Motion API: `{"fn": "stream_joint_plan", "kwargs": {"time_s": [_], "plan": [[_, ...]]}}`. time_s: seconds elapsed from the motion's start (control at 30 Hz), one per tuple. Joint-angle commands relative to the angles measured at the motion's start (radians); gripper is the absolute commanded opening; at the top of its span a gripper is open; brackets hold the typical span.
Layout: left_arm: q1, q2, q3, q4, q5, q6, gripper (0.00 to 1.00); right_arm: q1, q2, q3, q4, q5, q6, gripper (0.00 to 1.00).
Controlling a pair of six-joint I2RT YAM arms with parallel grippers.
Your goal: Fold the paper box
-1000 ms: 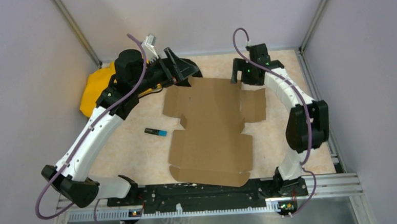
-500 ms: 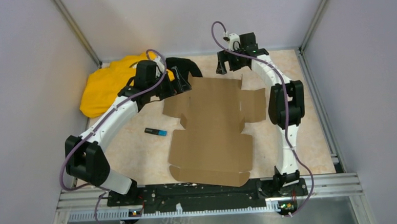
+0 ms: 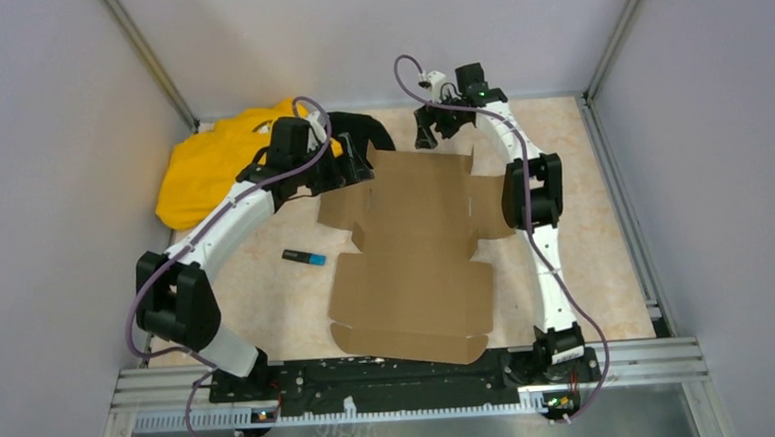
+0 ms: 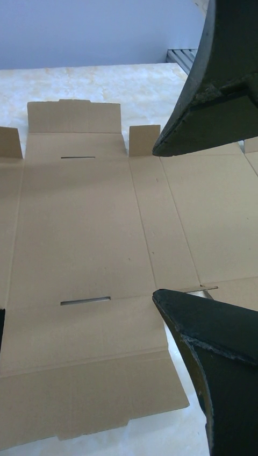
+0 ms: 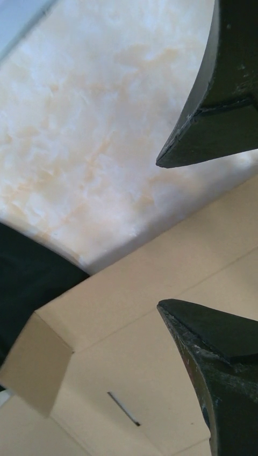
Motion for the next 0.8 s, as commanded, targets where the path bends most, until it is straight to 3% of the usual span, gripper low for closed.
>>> {"fn": "stream_joint_plan", "kwargs": {"time_s": [0.0, 0.77], "plan": [[0.006, 0.028, 0.016, -0.001, 0.036, 0.017, 0.99, -0.008, 0.027, 0.049, -0.071, -0.080, -0.065, 0.90], [0.006, 0.085, 0.032, 0.027, 0.109, 0.006, 0.99, -0.016, 0.105, 0.064, -0.221, -0.066, -0.166, 0.86]]}}
